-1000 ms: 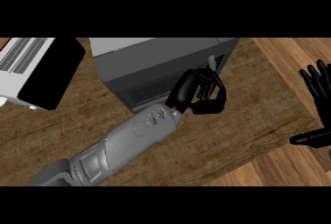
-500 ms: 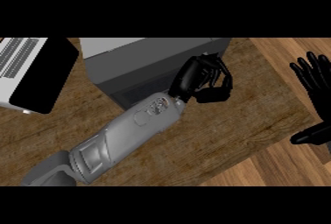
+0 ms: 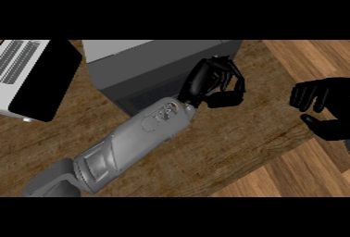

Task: Pick up the milk, place it into the microwave and close the microwave

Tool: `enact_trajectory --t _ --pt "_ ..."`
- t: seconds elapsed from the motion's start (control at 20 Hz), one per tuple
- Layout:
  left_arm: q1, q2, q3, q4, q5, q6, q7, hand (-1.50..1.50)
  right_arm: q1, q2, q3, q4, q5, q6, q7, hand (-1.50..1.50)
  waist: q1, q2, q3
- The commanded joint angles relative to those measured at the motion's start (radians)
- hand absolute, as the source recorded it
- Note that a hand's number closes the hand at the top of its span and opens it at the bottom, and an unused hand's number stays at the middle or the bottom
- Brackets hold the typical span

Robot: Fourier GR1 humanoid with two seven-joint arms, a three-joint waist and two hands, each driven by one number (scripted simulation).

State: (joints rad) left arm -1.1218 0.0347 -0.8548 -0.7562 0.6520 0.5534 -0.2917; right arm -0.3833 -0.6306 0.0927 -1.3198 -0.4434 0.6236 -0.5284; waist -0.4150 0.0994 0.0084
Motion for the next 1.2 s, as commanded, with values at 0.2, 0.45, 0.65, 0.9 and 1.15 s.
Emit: enact_trajectory --t 0.2,0.45,0.65,0.9,1.15 --pt "-0.048 -0.033 0.007 0.044 0.031 0.007 0.000 1.50 -0.012 -0.006 0.072 -0.109 -0.011 0.111 -0.026 1.50 -0.032 0.006 0.004" --pt "-0.043 -0.032 0.000 0.045 0.036 0.040 -0.005 1.50 -0.002 -0.010 0.098 -0.175 -0.033 0.108 0.005 1.50 -0.059 0.000 0.004" --pt "-0.045 -0.032 0.005 0.046 0.045 0.047 -0.009 1.50 0.000 -0.011 0.109 -0.215 -0.050 0.100 0.026 1.50 -0.063 0.003 0.003" --pt "-0.036 -0.032 0.003 0.045 0.050 0.074 -0.017 1.50 0.020 -0.015 0.125 -0.258 -0.064 0.096 0.043 1.50 -0.076 0.004 0.005" --pt "-0.027 -0.031 0.007 0.025 0.060 0.089 -0.030 1.50 0.031 -0.016 0.138 -0.300 -0.070 0.087 0.060 1.50 -0.080 0.005 0.004"
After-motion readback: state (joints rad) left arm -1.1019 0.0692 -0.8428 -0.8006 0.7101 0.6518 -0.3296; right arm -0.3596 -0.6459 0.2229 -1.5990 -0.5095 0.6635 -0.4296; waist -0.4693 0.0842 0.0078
